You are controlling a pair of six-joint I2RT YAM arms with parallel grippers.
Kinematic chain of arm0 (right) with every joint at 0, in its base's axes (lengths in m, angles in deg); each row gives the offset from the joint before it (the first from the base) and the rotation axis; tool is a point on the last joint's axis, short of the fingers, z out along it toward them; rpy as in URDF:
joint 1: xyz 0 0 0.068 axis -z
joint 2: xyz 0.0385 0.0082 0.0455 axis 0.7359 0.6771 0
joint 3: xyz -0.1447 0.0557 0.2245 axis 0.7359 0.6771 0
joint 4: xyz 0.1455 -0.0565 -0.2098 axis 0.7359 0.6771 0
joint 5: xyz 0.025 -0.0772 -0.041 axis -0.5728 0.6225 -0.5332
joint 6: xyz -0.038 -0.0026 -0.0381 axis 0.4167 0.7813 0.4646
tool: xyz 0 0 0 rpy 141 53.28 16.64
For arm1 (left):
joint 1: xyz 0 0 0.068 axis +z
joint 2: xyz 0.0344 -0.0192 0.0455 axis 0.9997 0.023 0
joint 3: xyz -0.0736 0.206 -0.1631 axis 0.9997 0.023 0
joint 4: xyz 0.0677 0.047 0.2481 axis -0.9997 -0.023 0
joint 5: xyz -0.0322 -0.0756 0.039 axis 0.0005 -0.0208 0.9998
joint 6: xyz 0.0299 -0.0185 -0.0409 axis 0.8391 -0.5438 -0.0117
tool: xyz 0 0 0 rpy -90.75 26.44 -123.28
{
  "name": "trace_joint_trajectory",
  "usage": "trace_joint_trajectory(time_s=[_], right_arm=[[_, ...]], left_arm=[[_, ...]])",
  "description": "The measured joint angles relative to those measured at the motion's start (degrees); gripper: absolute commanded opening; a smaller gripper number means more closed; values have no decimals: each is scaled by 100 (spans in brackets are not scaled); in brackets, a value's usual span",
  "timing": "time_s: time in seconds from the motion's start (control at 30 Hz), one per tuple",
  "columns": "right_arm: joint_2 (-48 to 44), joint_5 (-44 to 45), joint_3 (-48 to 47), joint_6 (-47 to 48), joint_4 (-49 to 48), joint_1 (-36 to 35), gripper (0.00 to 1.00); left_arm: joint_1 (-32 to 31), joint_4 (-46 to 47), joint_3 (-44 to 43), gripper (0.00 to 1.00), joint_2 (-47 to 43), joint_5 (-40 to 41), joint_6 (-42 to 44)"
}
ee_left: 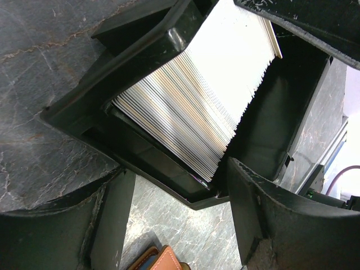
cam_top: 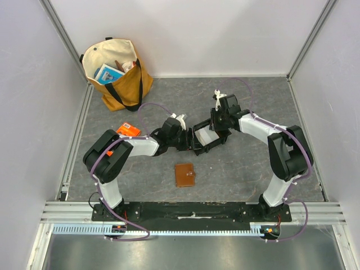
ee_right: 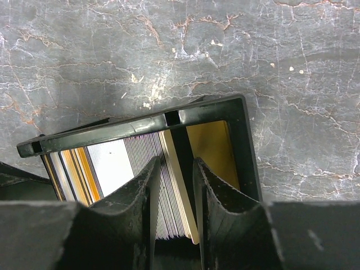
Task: Put the credit cards into the card holder
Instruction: Pick up the credit card from the storage box.
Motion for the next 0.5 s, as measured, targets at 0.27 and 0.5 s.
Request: trace_joint_trajectory(time_s=[0.27,0.5], right_arm=[[-61,-197,28,2,2,114,22],[-96,-452,35,17,7,264,16]], left_arm=[[0,-61,-20,71,0,-7,2],[0,-70,-24,71,0,-15,2]])
